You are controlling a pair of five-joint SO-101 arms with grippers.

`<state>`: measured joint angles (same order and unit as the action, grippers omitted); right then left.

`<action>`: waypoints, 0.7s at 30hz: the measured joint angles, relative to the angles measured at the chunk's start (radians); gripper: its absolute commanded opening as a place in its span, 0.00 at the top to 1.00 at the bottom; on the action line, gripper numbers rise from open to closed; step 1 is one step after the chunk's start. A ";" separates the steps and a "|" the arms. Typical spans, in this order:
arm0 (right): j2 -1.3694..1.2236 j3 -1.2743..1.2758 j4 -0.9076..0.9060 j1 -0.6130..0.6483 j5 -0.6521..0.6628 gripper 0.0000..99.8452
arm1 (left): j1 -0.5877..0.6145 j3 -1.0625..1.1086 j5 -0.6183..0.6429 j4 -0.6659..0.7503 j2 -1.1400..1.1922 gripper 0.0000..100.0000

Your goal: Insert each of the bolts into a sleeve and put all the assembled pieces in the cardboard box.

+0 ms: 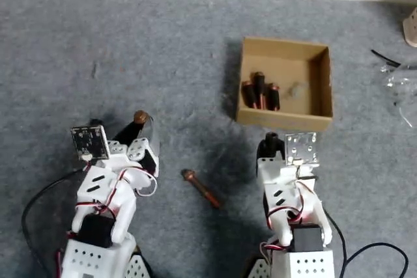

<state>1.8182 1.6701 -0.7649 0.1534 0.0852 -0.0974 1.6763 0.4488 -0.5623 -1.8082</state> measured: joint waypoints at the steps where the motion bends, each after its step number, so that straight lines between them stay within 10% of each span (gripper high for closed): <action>1: 0.000 0.000 0.000 0.000 0.000 0.99 | 0.002 0.000 0.000 0.005 0.000 1.00; 21: 0.000 0.000 0.473 0.480 0.000 0.99 | 0.003 0.000 0.000 0.008 0.000 1.00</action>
<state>1.8182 1.6701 -0.2923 0.6337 0.0852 -0.0944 1.6763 0.4488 -0.5547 -1.8082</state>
